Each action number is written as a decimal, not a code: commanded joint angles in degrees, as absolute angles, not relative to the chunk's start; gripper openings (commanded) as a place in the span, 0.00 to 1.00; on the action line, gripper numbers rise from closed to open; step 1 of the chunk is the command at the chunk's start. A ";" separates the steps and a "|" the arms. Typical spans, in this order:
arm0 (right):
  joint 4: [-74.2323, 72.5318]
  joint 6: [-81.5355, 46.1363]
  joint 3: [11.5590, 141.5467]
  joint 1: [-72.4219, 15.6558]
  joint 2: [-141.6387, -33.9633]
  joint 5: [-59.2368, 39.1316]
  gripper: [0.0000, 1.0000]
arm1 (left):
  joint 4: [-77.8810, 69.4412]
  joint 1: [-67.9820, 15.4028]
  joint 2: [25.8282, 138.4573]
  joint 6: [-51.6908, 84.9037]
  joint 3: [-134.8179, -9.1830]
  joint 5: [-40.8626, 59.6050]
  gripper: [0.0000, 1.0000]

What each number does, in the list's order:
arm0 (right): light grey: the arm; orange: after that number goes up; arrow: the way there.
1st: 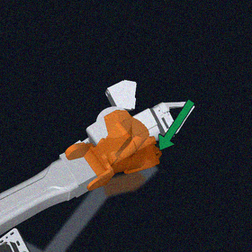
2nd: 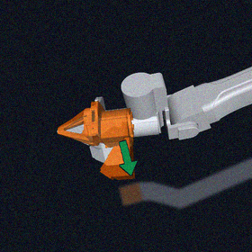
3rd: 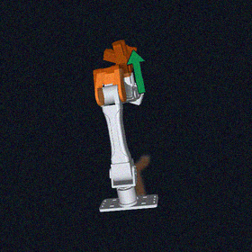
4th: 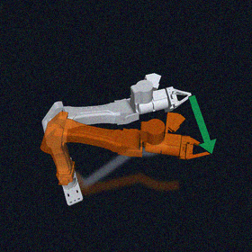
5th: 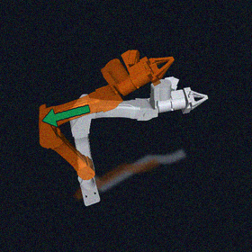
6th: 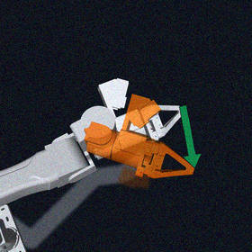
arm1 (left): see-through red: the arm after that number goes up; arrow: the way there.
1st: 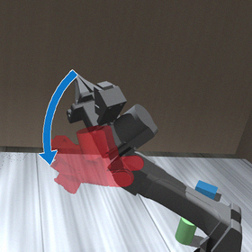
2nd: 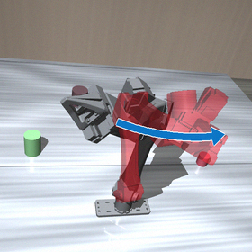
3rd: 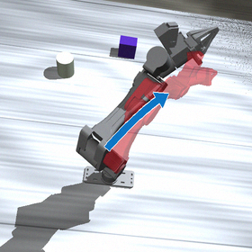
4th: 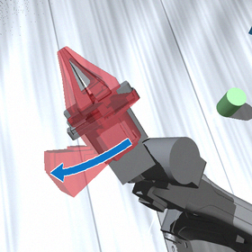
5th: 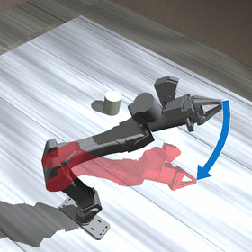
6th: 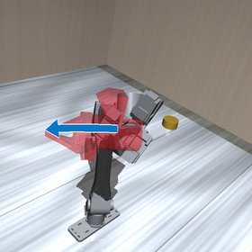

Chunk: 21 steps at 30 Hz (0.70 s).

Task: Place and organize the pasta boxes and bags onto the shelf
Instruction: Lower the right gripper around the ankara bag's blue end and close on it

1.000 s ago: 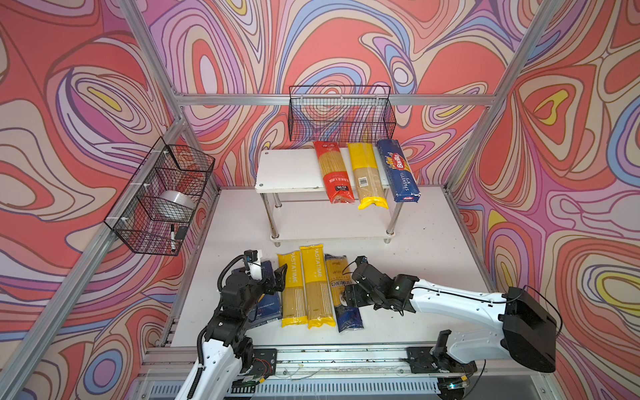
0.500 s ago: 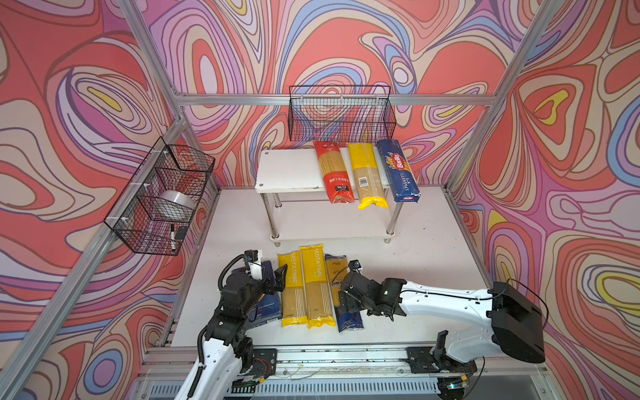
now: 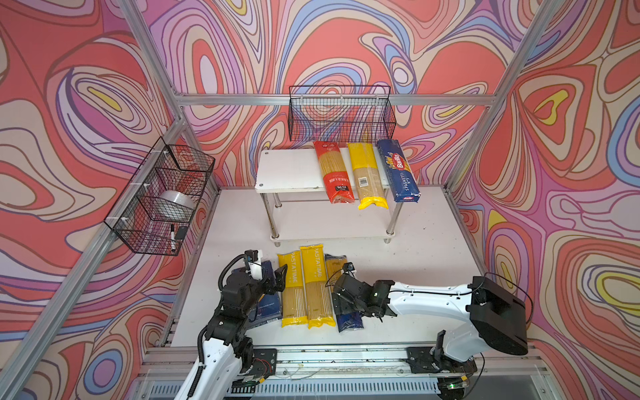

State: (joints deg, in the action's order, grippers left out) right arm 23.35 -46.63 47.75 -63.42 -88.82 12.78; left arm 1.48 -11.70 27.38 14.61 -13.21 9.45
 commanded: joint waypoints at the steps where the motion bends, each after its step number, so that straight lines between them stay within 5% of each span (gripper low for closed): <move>1: 21.91 -47.08 48.93 -63.72 -91.43 12.22 0.98 | 0.27 -11.88 27.40 14.06 -14.32 9.78 1.00; 21: 24.25 -48.96 49.81 -64.07 -96.01 15.49 0.99 | 0.35 -11.95 27.46 14.06 -14.41 9.86 1.00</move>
State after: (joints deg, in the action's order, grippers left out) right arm 25.32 -48.38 50.68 -63.70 -95.15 15.22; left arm 1.48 -11.70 27.42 14.61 -13.21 9.47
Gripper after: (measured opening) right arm 0.984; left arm 0.999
